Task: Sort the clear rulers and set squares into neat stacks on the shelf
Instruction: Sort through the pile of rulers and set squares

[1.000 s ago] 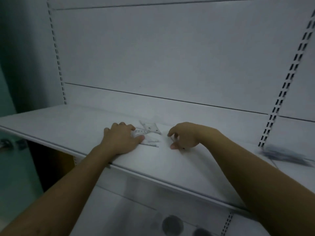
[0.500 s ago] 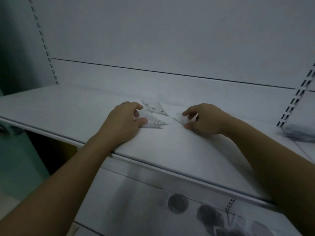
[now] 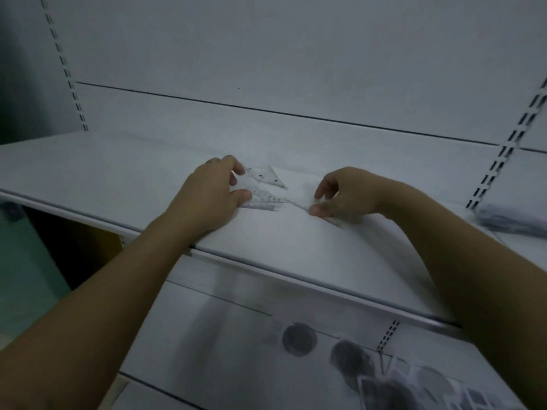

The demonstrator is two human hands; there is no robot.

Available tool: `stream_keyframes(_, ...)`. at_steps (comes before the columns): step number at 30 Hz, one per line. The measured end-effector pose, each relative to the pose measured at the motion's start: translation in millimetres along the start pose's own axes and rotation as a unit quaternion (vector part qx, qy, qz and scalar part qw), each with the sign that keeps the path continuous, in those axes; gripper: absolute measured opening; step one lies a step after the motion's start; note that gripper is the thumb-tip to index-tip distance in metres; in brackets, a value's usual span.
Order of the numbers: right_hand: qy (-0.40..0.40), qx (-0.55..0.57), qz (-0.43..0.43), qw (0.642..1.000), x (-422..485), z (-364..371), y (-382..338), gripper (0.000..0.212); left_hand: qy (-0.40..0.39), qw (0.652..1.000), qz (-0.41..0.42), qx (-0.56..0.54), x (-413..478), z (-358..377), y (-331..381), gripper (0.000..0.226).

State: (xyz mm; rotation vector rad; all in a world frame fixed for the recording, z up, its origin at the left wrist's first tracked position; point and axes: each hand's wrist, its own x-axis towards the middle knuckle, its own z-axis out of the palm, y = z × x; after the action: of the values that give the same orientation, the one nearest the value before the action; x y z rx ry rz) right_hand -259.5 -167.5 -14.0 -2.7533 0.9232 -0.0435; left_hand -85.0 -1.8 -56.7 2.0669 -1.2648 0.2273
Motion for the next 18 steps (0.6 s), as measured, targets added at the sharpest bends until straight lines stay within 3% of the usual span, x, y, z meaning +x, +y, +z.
stream_keyframes(8,-0.065,-0.06,0.027,0.996,-4.2,-5.5,-16.9,0.049,0.003,0.999,0.036,0.013,-1.3,0.2,-1.1,0.036)
stream_keyframes(15,-0.015,-0.053,-0.02,0.998,-26.7,2.2,-21.6,0.028,-0.029,0.996,0.065,-0.061,-6.9,-7.5,5.6,0.028)
stream_keyframes(18,-0.006,-0.078,-0.046,0.996,-44.9,2.6,-22.5,0.038,-0.009,0.993,0.066,-0.099,-11.7,-12.5,10.4,0.018)
